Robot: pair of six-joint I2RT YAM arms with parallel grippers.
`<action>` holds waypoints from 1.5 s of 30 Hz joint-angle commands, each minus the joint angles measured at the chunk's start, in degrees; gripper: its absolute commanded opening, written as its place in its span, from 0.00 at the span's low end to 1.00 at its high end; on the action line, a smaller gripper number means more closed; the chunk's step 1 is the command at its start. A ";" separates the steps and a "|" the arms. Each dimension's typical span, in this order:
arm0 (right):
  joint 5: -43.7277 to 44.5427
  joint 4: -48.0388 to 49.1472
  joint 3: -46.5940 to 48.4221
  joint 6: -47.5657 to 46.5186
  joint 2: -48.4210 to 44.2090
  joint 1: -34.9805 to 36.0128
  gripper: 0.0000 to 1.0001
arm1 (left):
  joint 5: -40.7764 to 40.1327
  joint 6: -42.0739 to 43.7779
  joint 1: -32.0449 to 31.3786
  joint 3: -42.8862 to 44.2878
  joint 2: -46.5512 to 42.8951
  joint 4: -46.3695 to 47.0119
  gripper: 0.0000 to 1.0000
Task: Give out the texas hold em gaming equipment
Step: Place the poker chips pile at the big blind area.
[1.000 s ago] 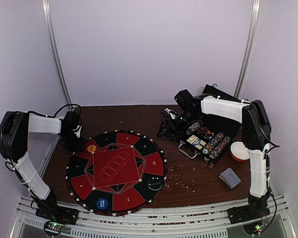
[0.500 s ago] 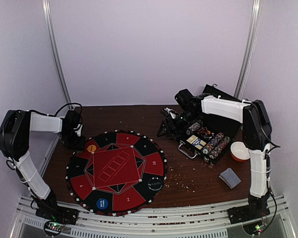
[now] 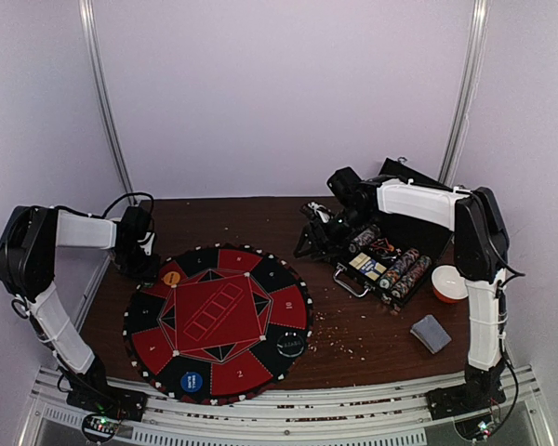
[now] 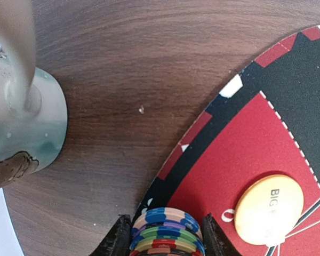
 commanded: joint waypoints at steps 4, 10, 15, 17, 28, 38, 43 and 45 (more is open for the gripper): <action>0.30 -1.37 -0.42 -0.94 -2.85 -0.28 0.71 | 2.18 1.25 0.41 0.24 0.64 -4.31 0.23; 0.30 -1.47 -0.51 -1.03 -2.89 -0.23 0.71 | 2.20 1.49 0.35 0.59 0.22 -5.57 0.23; 0.30 -1.45 -0.41 -1.06 -2.78 -0.24 0.71 | 1.25 1.55 0.40 0.60 0.64 -5.66 0.25; 0.30 -1.49 -0.42 -1.03 -2.85 -0.27 0.71 | 1.14 1.61 0.34 0.69 1.02 -5.59 0.27; 0.38 -1.72 -0.54 -1.34 -2.96 -0.28 0.71 | 1.14 1.96 0.47 0.91 1.89 -4.95 0.49; 0.49 -2.07 -0.53 -1.44 -3.21 -0.27 0.71 | 1.93 2.42 0.46 1.43 3.98 -4.12 0.46; 0.49 -2.16 -0.04 -1.45 -3.07 -0.29 0.71 | 3.14 2.57 0.45 1.14 2.93 -4.68 0.28; 0.41 -2.23 0.19 -1.48 -2.96 -0.29 0.71 | 3.35 2.65 0.48 1.20 2.60 -5.05 0.22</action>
